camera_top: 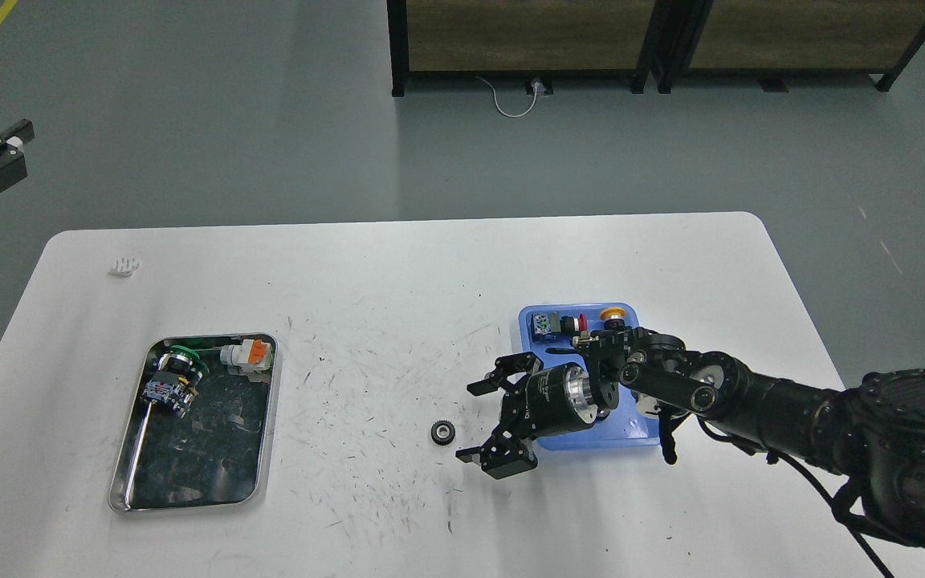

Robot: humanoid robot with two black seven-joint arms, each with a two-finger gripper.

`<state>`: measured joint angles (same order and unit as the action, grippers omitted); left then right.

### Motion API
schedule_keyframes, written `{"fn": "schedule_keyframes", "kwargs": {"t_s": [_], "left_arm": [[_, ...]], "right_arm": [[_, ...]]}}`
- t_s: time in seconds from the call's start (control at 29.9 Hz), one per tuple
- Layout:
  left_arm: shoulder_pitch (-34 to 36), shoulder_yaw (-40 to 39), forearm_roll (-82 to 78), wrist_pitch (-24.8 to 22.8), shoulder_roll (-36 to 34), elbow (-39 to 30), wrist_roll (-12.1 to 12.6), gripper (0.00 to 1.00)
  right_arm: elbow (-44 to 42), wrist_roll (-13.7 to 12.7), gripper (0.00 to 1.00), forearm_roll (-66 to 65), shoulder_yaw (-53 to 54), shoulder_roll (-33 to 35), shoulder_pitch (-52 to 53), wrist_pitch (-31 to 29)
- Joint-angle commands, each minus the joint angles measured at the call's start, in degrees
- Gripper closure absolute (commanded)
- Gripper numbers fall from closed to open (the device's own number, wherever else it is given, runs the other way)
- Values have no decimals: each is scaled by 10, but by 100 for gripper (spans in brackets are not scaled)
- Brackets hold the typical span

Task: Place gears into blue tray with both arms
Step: 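Reach the right gripper to the second ring and grasp it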

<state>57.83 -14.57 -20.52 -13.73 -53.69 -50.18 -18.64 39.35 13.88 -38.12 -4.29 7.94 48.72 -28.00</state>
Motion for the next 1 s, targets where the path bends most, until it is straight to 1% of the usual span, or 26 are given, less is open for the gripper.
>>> {"fn": "schedule_keyframes", "kwargs": {"t_s": [0.0, 0.23, 0.4, 0.54, 0.6, 0.74, 0.84, 0.97], "left_arm": [[1, 0, 0, -1, 0, 0, 0, 3], [1, -7, 0, -3, -3, 0, 0, 3], [1, -11, 0, -5, -6, 0, -1, 3], [1, -12, 0, -5, -7, 0, -1, 3], [1, -11, 0, -5, -8, 0, -1, 3], [1, -11, 0, -5, -9, 0, -1, 3], [1, -11, 0, -5, -9, 0, -1, 3], [1, -11, 0, -5, -10, 0, -1, 3]], "right_arm": [[-30, 1, 0, -2, 0, -23, -3, 0], [-83, 5, 0, -21, 0, -63, -8, 0], [-90, 8, 1, -29, 0, -79, -12, 11], [-103, 9, 7, -32, 1, -79, -13, 15], [-103, 10, 14, -34, 0, -79, -12, 15], [-103, 10, 23, -42, 0, -79, -10, 15], [-103, 10, 27, -44, 0, -79, -10, 15], [-103, 10, 30, -45, 0, -79, -10, 15]]}}
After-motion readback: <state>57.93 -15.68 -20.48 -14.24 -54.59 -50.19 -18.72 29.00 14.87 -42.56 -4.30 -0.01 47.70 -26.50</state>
